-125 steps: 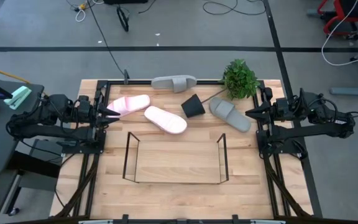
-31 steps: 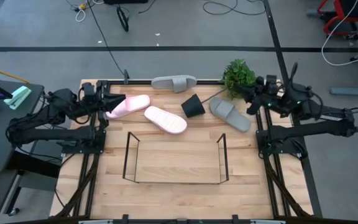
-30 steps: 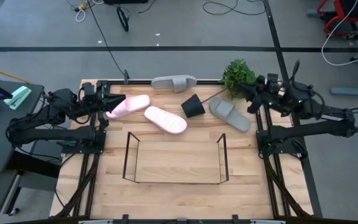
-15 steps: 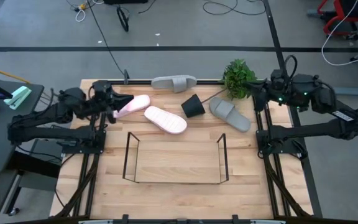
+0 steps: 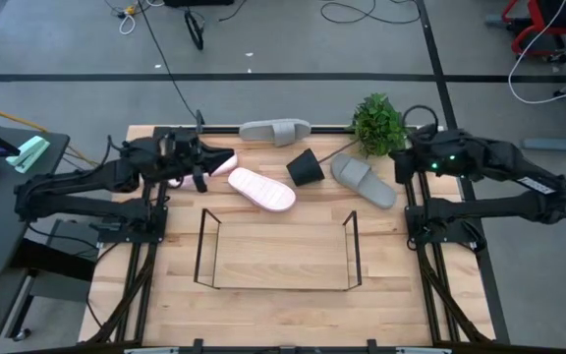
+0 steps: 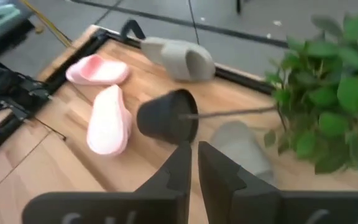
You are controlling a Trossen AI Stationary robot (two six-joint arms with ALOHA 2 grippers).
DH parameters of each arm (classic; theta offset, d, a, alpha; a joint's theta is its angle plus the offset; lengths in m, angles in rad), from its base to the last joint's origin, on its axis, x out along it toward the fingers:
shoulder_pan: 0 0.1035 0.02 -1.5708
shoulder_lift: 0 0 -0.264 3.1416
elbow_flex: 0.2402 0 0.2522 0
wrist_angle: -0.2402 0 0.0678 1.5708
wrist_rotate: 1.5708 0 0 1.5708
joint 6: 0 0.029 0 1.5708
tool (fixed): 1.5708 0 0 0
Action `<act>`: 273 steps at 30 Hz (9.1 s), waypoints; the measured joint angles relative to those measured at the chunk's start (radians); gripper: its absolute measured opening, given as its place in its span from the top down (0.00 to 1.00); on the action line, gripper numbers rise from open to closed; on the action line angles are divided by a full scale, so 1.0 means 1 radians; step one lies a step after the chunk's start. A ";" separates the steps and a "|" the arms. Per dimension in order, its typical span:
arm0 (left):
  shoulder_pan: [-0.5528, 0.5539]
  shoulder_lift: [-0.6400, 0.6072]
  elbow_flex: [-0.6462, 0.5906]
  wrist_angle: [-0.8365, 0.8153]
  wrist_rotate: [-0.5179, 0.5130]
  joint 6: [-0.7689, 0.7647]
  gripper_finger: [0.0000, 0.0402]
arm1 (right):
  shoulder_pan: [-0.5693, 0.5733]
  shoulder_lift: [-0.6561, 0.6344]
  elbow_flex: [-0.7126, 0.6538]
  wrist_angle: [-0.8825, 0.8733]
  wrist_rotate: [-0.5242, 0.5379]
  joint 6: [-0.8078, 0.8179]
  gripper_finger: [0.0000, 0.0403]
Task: Pick and place slides into the shelf
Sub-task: Put the right gray slipper on the shelf
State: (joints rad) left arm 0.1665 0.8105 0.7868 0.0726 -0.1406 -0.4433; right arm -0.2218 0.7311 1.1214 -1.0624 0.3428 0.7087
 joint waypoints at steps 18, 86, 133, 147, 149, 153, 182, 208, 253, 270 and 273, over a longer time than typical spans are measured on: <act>0.001 0.042 0.000 0.007 0.000 -0.009 0.89 | 0.002 0.001 -0.368 0.228 0.022 0.462 0.64; 0.001 0.042 -0.001 -0.055 0.014 0.046 0.87 | -0.031 0.138 -0.829 0.822 0.125 1.053 0.36; 0.001 0.042 -0.001 -0.064 0.015 0.043 0.90 | -0.274 0.231 -0.935 1.122 0.017 0.964 0.46; 0.001 0.043 -0.001 -0.071 0.054 0.043 0.93 | -0.274 0.363 -0.934 1.258 0.022 0.940 0.67; 0.000 0.042 -0.001 -0.071 0.062 0.042 0.92 | -0.274 0.362 -0.933 1.262 0.027 0.929 0.78; 0.000 0.043 -0.001 -0.071 0.062 0.043 0.91 | -0.271 0.348 -0.931 1.256 0.028 0.901 0.96; 0.000 0.042 -0.001 -0.101 0.060 0.046 0.92 | -0.026 0.107 -0.452 0.453 0.017 0.724 0.98; 0.000 0.042 -0.001 -0.136 0.060 0.045 0.93 | -0.171 0.528 0.163 0.602 -1.007 -0.200 0.98; -0.002 0.043 -0.001 -0.105 -0.005 0.008 0.95 | 0.259 0.823 0.229 0.259 -1.157 -0.500 0.98; -0.002 0.048 -0.001 -0.147 0.011 0.014 0.96 | 0.318 1.024 0.229 0.293 -1.161 -0.358 0.98; -0.002 0.048 0.000 -0.173 0.041 0.009 0.95 | 0.319 1.026 0.229 0.293 -1.135 -0.361 0.98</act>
State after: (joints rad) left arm 0.1642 0.8581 0.7863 -0.1008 -0.0993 -0.4343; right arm 0.0975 1.7569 1.3502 -0.7694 -0.7924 0.3472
